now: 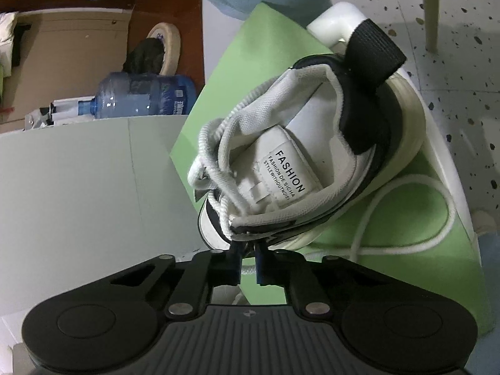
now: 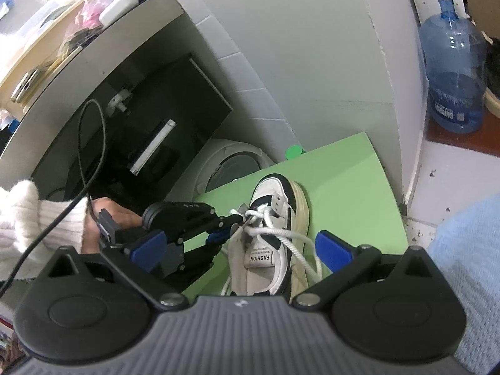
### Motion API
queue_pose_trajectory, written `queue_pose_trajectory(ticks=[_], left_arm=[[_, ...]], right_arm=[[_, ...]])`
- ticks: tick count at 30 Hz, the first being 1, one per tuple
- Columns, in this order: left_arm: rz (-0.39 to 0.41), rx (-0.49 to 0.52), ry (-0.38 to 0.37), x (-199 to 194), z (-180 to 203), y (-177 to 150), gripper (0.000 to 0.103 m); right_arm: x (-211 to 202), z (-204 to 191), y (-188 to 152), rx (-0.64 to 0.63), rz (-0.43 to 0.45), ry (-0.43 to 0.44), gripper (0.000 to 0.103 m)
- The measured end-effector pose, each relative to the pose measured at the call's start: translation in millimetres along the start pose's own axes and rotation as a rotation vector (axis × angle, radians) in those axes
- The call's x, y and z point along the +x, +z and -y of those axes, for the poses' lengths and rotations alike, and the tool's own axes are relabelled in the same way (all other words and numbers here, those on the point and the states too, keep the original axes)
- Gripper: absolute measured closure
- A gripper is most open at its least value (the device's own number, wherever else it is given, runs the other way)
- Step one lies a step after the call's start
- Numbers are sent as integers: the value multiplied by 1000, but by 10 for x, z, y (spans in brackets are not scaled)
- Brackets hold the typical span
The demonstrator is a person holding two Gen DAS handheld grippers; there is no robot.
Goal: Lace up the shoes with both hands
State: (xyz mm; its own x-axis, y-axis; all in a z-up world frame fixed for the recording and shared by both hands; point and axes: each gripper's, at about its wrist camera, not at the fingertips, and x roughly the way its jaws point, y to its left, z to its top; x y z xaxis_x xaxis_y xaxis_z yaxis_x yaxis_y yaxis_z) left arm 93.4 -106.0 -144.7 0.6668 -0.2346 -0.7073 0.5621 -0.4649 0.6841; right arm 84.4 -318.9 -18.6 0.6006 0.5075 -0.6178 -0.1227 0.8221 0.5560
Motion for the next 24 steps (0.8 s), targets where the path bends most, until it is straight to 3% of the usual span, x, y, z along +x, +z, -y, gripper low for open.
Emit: queue_pose_trajectory(ticks=[2,9,14,18,24], left_arm=[[-10,-49,-6,-38,-12,-25,100],[-113,-554,-22,-42,-208,66,100],[-167,-786,3,-56,-246,103,101],[-198,-1023,-39,-39,-379,5,101],[-196,-1162,-85,-4,-461,-95,101]], right_arm=[[7,4,-2,4,-1,1,0],[16,27,4,15,-4,9,0],[29,37,11,16,-11,8,0],[46,36,14,15,-16,5,0],[60,29,10,11,-23,-3,0]])
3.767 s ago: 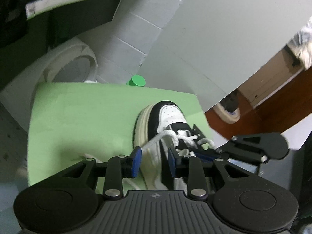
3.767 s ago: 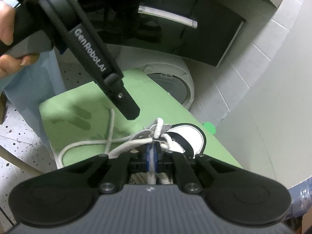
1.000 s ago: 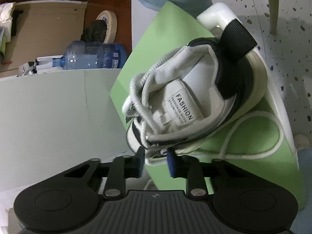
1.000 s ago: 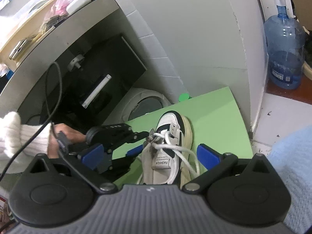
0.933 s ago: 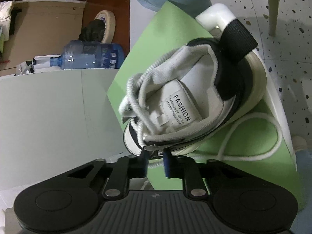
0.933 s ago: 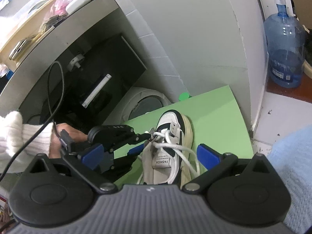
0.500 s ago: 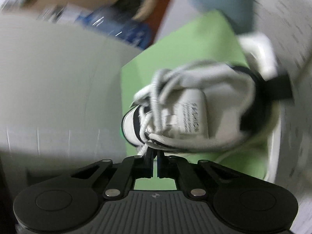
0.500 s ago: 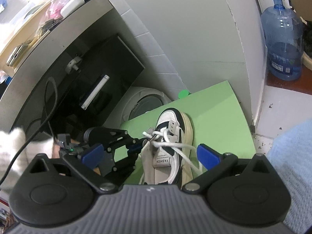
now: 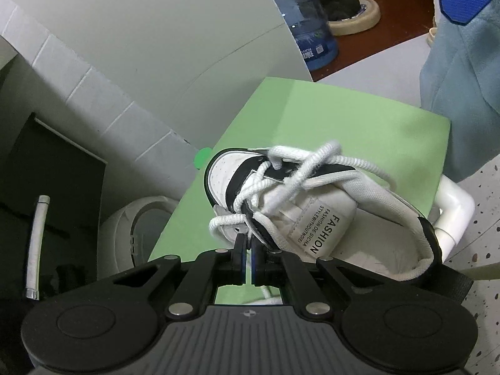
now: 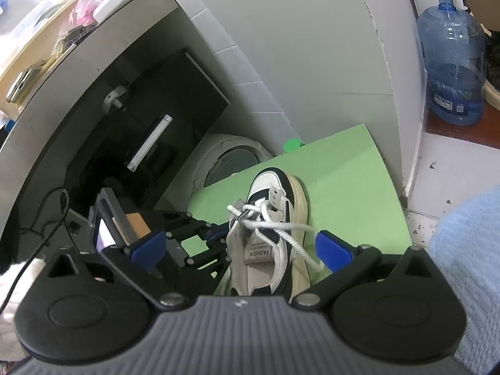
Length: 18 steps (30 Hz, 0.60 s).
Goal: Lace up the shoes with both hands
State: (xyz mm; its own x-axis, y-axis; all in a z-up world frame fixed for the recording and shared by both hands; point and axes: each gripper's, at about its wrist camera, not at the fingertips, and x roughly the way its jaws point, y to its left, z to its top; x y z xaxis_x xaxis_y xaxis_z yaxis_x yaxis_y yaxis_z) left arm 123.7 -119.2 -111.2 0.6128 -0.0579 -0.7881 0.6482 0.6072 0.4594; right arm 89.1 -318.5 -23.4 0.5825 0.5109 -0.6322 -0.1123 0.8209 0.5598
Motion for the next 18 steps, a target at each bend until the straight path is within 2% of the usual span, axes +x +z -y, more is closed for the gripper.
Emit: queue_pose_trajectory(ticks=[2,5,12,18], left_arm=[[-9,-74,-22,-4,-71,-17,100],[-26,-259,-67,9,-222,-26,100],[-35,-577,-98,22,-406,-104,100],[-59,-883,-167,-17,-613,-273,100]], right_arm=[[0,4,-1,3,0,-2,0],[-1,9,-3,8,3,-4,0],[8,17,-6,5,-4,-2,0],[11,26,-11,12,-5,-5,0]])
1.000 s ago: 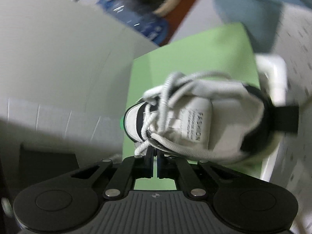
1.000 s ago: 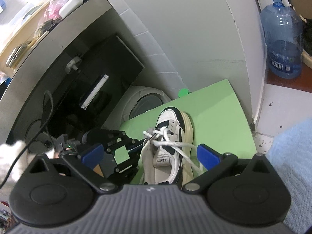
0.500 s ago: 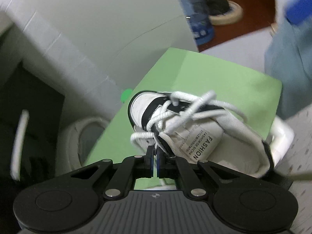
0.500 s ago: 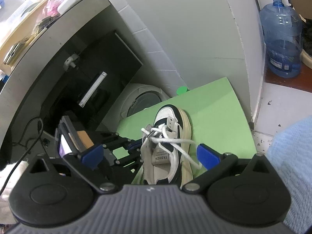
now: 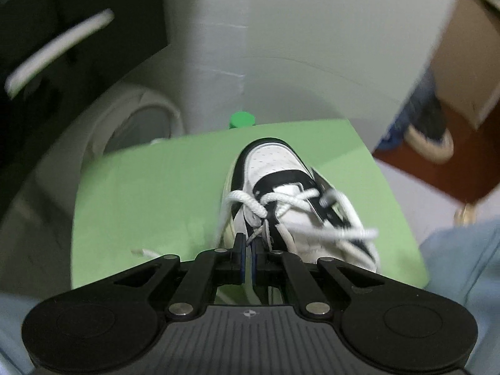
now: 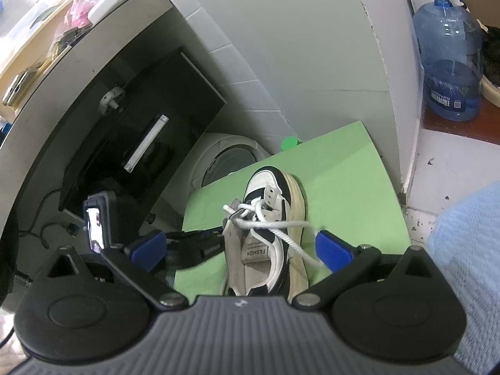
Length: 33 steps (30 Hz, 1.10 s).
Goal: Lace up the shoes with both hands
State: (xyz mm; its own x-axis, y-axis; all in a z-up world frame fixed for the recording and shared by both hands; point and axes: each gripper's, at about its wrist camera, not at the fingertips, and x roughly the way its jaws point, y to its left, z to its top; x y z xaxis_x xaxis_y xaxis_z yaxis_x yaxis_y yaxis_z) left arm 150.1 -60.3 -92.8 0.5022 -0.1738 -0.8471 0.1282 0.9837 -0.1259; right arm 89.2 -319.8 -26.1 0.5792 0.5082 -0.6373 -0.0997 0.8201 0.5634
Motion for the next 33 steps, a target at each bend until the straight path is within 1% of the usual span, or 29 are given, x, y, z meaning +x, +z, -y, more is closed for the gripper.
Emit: queue_pose_trajectory(ticks=[1,2,5,6,9,10,12,13,17,18,19,22,24,25,26,27,28,29,30,33], left_arm=[[-5,-41,-13,2,-46,5,100],[-10,-75,-26,26,-76,32,103],[-43,-188,-58,87,-221,50,103],[-38,-162,-52,73,-206,60,103],[-6,-12,-17,-6,-84,93,103],[9,62,0,-38,-15,105,103],[48,290,65,-107,188,105,103],[68,408,102,-132,286,92,101],[144,876,212,-159,521,-92,96],[164,999,229,-154,549,-167,96],[177,1099,231,-149,559,-237,96],[188,1348,210,-137,553,-429,96],[182,1449,209,-117,540,-510,93],[183,1483,217,-101,529,-534,86],[186,1511,220,-92,516,-548,83],[187,1526,218,-94,512,-548,81],[180,1535,209,-97,511,-538,74],[173,1541,200,-72,508,-533,71],[169,1548,188,-67,512,-529,71],[173,1594,184,-69,523,-541,72]], right_arm=[[0,0,-2,-1,-1,0,0],[2,-1,-3,-2,-1,-1,0],[5,0,-2,0,-3,-2,0],[5,0,-1,0,-3,-2,0],[5,-5,1,1,-2,-4,0],[5,-4,1,2,-2,-5,0],[10,3,6,5,-5,-5,0],[13,6,8,6,-7,-6,0],[17,1,10,2,-9,-4,0],[17,0,9,1,-9,-3,0],[16,0,9,1,-8,-3,0],[12,3,8,1,-6,-3,0],[9,5,9,3,-5,-3,0],[7,7,9,4,-5,-2,0],[7,8,9,4,-5,-2,0],[8,7,9,4,-5,-1,0],[9,6,9,4,-6,-1,0],[9,5,9,4,-6,0,0],[10,4,10,4,-6,0,0],[17,4,13,5,-9,1,0]])
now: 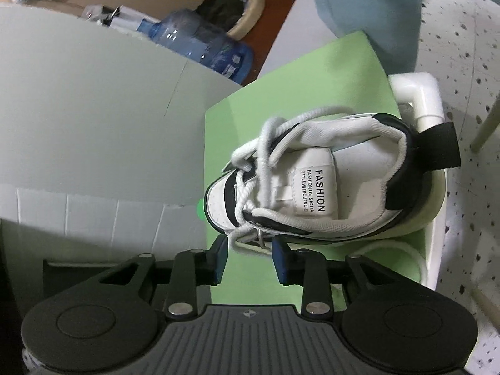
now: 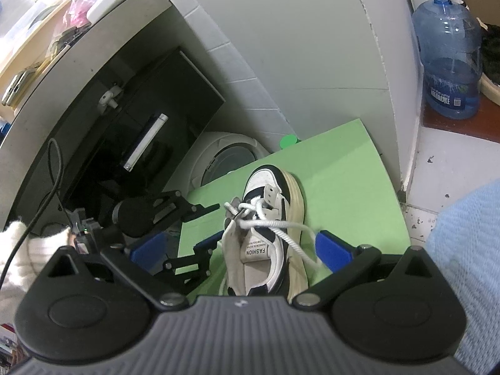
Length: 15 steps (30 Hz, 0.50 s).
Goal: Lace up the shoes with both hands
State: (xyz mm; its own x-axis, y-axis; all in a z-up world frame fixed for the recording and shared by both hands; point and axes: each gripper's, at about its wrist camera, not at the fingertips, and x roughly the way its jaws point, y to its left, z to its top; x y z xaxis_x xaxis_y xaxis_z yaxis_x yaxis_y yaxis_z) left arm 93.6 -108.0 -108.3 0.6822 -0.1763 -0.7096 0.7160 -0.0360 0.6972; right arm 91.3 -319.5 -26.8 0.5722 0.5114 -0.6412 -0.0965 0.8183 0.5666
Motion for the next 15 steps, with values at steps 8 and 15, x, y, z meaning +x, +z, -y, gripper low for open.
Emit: queue_pose_trajectory(ticks=[8,15], left_arm=[[7,79,-27,92,18,44,88],[6,184,-94,144,-42,50,88]], right_arm=[[7,-8,-7,4,-4,2,0],[21,-5,-11,7,-9,5,0]])
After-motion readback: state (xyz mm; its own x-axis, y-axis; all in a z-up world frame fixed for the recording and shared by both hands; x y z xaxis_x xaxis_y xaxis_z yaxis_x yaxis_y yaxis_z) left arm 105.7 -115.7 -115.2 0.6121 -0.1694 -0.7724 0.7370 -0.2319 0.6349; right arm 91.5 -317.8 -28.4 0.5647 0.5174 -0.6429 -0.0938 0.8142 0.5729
